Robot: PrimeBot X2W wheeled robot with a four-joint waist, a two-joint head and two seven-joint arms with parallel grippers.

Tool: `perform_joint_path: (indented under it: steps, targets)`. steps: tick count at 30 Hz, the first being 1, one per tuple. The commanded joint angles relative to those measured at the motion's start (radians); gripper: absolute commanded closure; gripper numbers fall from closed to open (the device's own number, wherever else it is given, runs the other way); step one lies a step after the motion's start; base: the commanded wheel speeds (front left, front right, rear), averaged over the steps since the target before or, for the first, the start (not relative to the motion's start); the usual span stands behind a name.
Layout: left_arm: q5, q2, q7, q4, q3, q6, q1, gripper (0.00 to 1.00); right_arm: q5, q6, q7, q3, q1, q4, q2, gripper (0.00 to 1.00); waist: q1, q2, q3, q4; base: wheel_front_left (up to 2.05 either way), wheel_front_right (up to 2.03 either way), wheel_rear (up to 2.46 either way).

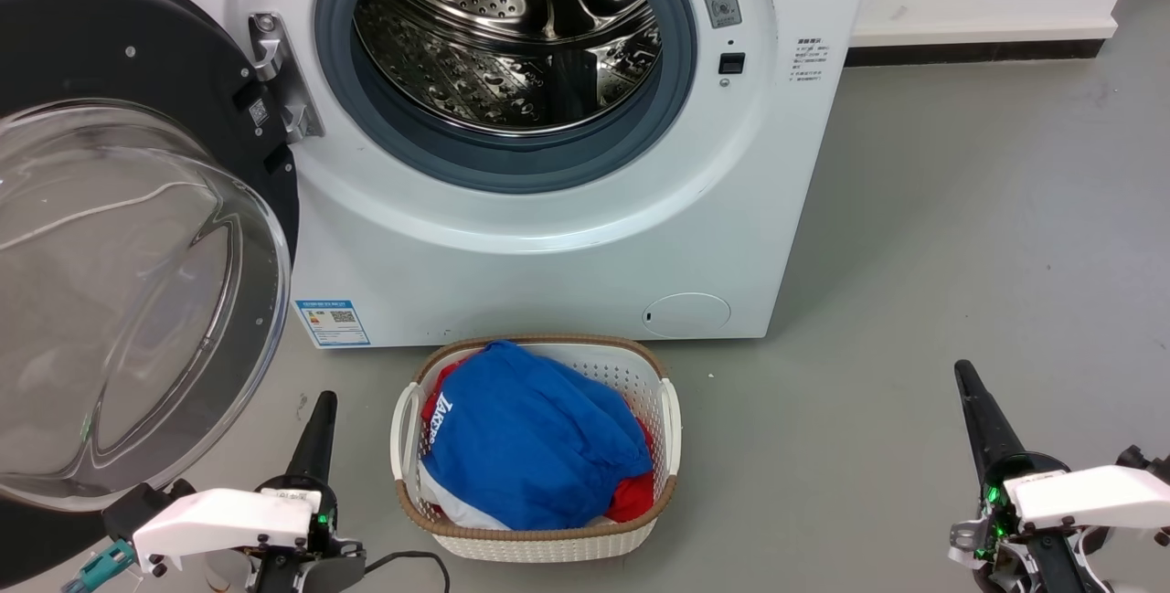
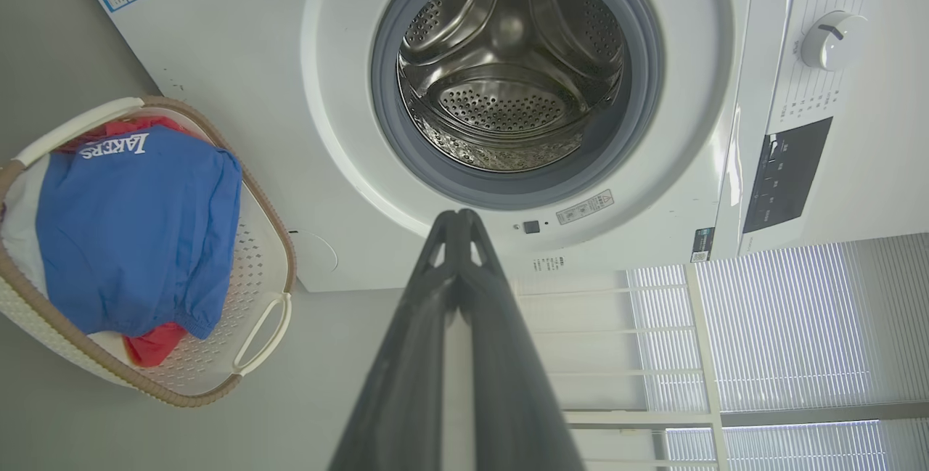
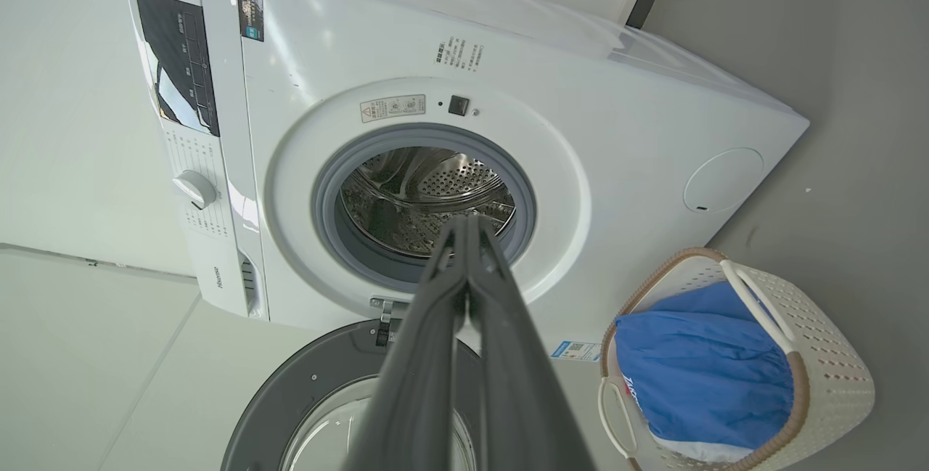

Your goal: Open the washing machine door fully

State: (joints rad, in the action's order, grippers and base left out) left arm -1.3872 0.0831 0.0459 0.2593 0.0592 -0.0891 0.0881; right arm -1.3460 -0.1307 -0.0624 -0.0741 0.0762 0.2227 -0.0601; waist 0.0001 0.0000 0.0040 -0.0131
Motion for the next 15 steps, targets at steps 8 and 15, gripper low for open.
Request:
perform_joint_path:
  steps: [8, 15]
  targets:
    - [-0.068, -0.012, 0.022, -0.010, 0.020, -0.018, 0.021, 1.00, -0.086, 0.000, -0.013, -0.009, 0.021, 0.004, -0.003, 1.00, -0.0001, 0.0000, 0.000, 0.003, 0.00, 0.00, 0.00]
    - [-0.113, -0.016, 0.037, -0.012, 0.031, -0.026, 0.024, 1.00, -0.140, 0.000, -0.021, -0.015, 0.028, 0.010, -0.003, 1.00, -0.0001, 0.0000, 0.000, 0.006, 0.00, 0.00, 0.00]
